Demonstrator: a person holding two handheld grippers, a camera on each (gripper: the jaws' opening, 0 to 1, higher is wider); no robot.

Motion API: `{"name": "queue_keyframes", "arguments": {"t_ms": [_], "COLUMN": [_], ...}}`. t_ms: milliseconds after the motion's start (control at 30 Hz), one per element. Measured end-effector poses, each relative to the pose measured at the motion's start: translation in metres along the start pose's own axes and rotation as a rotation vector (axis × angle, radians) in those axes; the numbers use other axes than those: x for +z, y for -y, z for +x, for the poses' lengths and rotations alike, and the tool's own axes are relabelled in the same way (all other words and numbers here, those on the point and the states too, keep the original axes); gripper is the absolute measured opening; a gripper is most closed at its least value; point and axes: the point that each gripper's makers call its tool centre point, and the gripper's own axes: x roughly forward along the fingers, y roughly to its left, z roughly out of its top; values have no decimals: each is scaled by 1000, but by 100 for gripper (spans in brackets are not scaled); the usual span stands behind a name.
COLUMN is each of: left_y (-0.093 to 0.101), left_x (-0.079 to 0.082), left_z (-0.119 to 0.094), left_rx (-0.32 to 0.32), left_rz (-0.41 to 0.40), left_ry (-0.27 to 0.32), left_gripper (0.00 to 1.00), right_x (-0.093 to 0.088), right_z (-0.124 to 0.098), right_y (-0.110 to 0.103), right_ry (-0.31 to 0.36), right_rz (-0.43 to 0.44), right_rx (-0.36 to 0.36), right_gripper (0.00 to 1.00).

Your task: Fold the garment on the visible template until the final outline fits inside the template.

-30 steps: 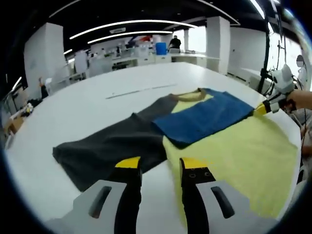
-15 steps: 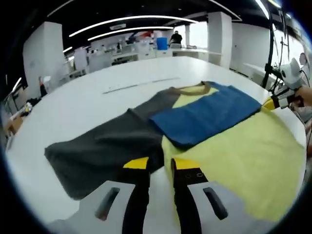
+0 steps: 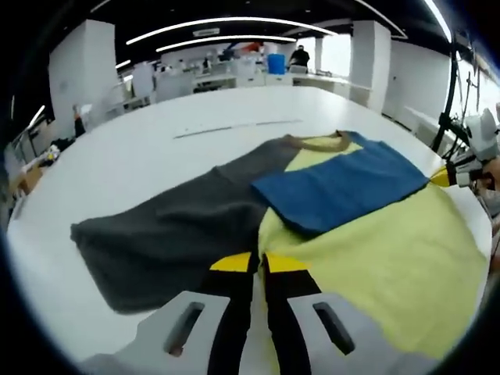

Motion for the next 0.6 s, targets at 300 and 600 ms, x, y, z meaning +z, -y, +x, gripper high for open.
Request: {"name": "queue_keyframes", "arguments": {"t_ms": [300,600], "left_y": [0,0], "left_x": [-2,-4], "left_z": [-1,-4], "left_rx": [4,-7], "left_rz": [-11,-1], "left_ry": [-7,-11], "left_gripper": [1,7], "right_x": [-1,-2], "right_z": [0,0], "right_y": [5,-1], "right_ry": [-8,-9], "right_rz": [9,53], "right_rx": [-21,22], "right_gripper": [0,0]}}
